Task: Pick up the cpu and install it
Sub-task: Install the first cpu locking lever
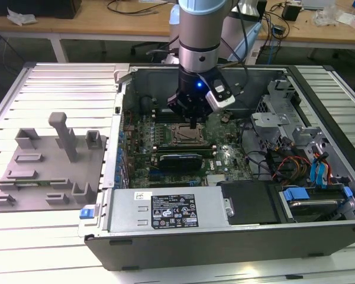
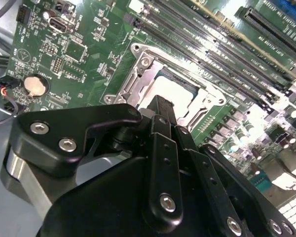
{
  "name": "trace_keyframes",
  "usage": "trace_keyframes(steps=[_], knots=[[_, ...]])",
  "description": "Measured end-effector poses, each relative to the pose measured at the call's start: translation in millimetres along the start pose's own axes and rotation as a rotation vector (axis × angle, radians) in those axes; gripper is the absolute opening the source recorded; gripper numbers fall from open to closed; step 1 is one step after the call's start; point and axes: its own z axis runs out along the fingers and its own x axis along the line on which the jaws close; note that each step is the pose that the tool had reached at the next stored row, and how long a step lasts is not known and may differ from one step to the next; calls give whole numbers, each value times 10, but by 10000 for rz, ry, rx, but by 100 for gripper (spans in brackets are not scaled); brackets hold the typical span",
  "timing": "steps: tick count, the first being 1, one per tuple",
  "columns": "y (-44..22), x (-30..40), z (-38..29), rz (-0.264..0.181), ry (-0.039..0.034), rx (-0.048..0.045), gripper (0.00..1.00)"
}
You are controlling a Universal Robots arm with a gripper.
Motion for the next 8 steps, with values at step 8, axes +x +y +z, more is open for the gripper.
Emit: trace_keyframes(steps=[8], knots=[[-27,70,-67,-35,-9,-1,11]])
